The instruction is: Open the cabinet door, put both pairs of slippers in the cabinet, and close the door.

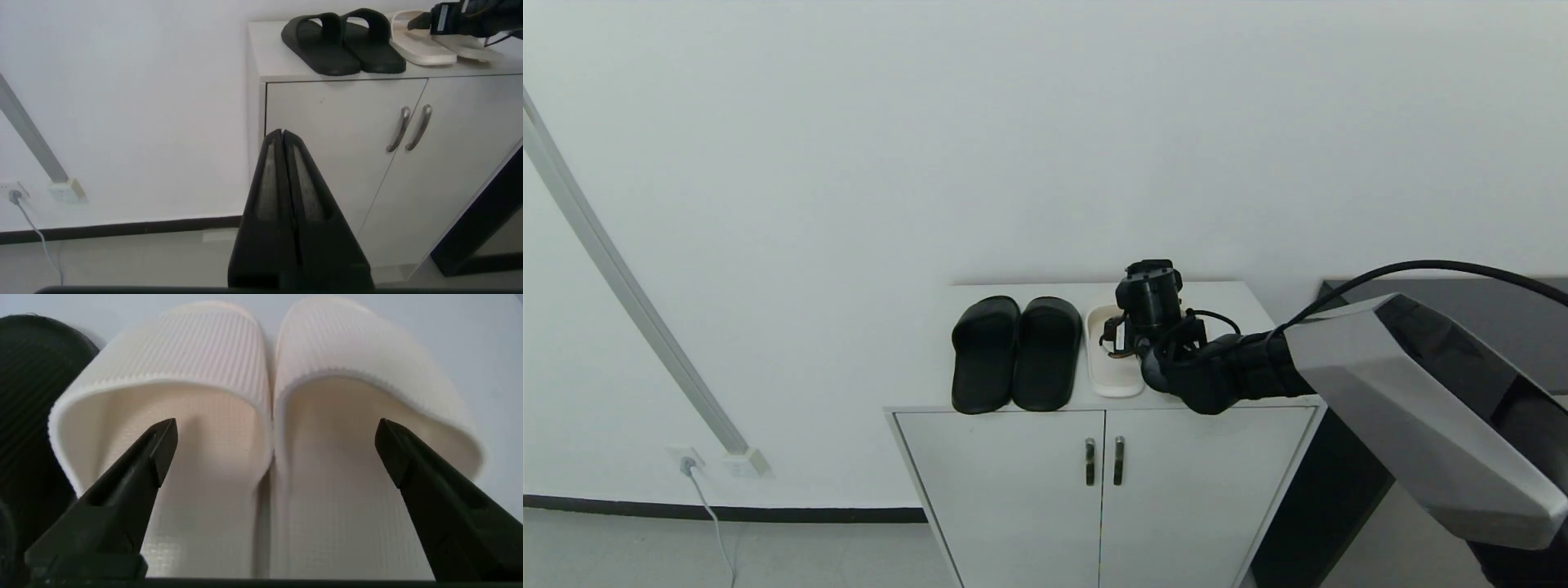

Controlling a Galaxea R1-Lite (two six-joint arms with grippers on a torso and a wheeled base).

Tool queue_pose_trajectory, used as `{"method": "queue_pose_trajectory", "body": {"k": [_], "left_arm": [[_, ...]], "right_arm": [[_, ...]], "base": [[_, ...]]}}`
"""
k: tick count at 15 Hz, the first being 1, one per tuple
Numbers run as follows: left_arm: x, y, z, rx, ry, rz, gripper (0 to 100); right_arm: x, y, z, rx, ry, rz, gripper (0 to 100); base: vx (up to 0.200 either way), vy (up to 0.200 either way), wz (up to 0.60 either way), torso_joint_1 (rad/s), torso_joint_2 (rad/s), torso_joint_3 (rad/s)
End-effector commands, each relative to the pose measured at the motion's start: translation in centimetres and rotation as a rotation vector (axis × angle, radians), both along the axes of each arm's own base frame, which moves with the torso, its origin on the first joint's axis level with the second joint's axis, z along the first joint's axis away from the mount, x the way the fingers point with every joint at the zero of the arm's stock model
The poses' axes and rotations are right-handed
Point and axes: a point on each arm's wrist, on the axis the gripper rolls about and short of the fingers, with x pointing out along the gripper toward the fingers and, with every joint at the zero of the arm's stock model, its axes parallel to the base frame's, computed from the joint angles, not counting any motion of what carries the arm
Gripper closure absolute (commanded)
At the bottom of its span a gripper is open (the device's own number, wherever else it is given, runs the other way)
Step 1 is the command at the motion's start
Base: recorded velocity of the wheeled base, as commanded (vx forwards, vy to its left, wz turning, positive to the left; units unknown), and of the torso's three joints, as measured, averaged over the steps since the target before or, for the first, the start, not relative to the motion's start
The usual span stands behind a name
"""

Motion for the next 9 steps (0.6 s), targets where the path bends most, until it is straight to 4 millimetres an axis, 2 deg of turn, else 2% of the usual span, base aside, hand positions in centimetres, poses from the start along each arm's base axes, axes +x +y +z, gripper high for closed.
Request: {"method": "queue_pose_trajectory", "body": {"k": [1,2,5,6,9], "left_arm": [[0.0,0.0,0.0,-0.001,0.001,0.000,100],[0.0,0.0,0.0,-0.001,0.001,0.000,100],[0.0,0.0,0.0,-0.002,0.001,0.000,100],[0.0,0.0,0.0,-0.002,0.001,0.000,100],[0.0,0.0,0.0,-0.002,0.001,0.000,100]], "right_arm": [[0.9,0.0,-0.4,-0.001,-0.007,-0.008,0],[0.9,0.0,-0.4,-0.001,-0.007,-0.008,0],[2.6,-0.1,-1.6,-0.029,-0.012,-0.018,0],[3.0,0.0,-1.6,-0.023,-0.021,-0.021,100],[3.2,-0.2,-1.5,-0.019,-0.026,-0.023,100]], "base": [[0.000,0.000,0.00,0.000,0.00,0.000],[0.000,0.000,0.00,0.000,0.00,0.000],[0.000,0.000,0.00,0.000,0.00,0.000],[0.000,0.000,0.00,0.000,0.00,0.000],[0.000,0.000,0.00,0.000,0.00,0.000]]}}
